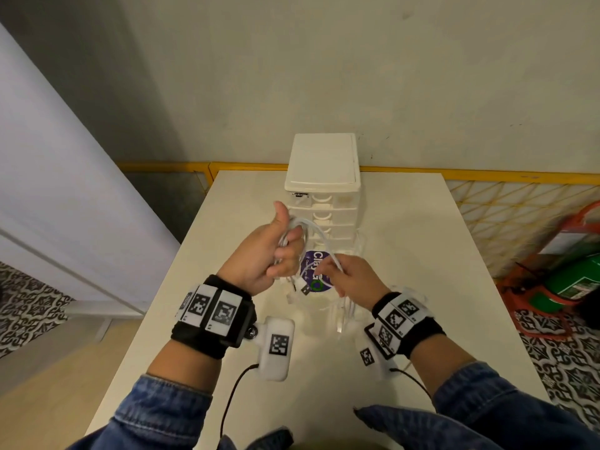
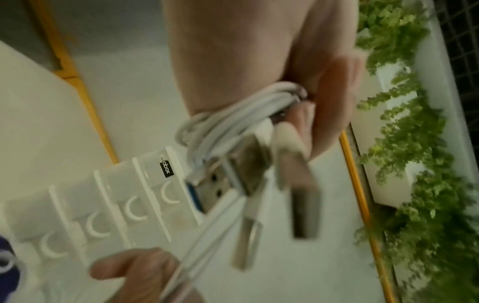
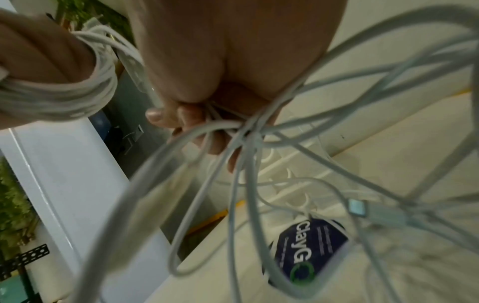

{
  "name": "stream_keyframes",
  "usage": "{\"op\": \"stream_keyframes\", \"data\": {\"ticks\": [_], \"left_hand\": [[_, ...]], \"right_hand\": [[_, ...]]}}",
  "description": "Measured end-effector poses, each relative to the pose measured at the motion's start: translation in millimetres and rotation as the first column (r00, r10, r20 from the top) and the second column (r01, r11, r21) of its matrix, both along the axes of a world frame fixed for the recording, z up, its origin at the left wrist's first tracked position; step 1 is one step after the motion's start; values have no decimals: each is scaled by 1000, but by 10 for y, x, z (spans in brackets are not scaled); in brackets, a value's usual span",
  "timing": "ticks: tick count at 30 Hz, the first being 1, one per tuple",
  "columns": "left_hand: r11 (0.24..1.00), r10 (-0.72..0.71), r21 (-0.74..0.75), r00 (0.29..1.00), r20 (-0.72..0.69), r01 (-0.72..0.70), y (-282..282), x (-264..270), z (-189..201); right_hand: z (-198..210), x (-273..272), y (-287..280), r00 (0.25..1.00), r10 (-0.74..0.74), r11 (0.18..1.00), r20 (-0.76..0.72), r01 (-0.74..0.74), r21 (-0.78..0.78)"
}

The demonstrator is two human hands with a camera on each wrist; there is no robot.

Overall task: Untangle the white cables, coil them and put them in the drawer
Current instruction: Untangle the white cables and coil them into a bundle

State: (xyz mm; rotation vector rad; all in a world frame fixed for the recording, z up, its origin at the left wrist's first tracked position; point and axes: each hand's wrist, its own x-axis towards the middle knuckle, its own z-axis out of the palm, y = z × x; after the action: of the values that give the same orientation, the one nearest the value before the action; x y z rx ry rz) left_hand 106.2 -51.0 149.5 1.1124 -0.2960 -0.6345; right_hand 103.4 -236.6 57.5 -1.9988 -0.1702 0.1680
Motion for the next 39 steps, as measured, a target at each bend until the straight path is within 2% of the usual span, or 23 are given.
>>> {"op": "stream_keyframes", "data": {"ticks": [3, 6, 10, 13, 17, 20, 23, 26, 29, 30, 32, 33, 35, 37, 39], "left_hand": [[974, 45, -216, 994, -102, -66, -4, 57, -48], [930, 35, -355, 984, -173, -96, 34, 97, -68], [843, -108, -538, 982, -154, 8, 156, 165, -64], [838, -138, -545, 978, -157, 31, 173, 165, -68], [864, 29, -490, 984, -177, -114, 127, 143, -31], [835, 189, -489, 967, -173, -251, 43, 131, 10], [803, 307, -481, 936, -172, -352, -74, 124, 40], [755, 492, -404, 853, -172, -517, -140, 153, 26], [670, 656, -306, 733, -182, -676, -144, 226, -45], [660, 696, -255, 703, -148, -707, -149, 250, -88], [667, 745, -71, 663, 75, -742, -178, 255, -185], [668, 714, 44, 657, 243, -743, -198, 241, -253], [674, 513, 256, 688, 514, -693, -228, 203, -401], [668, 231, 464, 755, 614, -582, -218, 197, -551], [628, 16, 610, 792, 610, -483, -200, 184, -643]], "right_hand": [[-65, -80, 36, 1000, -1, 1000, 13, 1, 24], [-106, -97, 16, 999, -12, 998, 46, 9, 67], [-146, -46, -131, 991, -26, 998, 130, 33, -53], [-179, 52, -287, 975, -35, 974, 221, 83, -212], [-248, 50, -281, 970, -38, 950, 240, 109, -292], [-311, -56, -143, 962, 100, 931, 254, 0, -366], [-301, -123, 31, 951, 247, 892, 186, -148, -428], [-330, -117, 140, 920, 367, 823, 137, -253, -510], [-282, -153, 204, 883, 448, 763, 140, -296, -575], [-274, -164, 211, 868, 469, 756, 164, -299, -582], [-217, -197, 212, 844, 489, 756, 220, -284, -590], [-177, -211, 209, 835, 490, 767, 251, -275, -580], [-107, -233, 187, 818, 483, 803, 312, -271, -531], [-60, -244, 147, 805, 456, 837, 379, -243, -491], [-19, -240, 88, 808, 410, 867, 422, -203, -454]]}}
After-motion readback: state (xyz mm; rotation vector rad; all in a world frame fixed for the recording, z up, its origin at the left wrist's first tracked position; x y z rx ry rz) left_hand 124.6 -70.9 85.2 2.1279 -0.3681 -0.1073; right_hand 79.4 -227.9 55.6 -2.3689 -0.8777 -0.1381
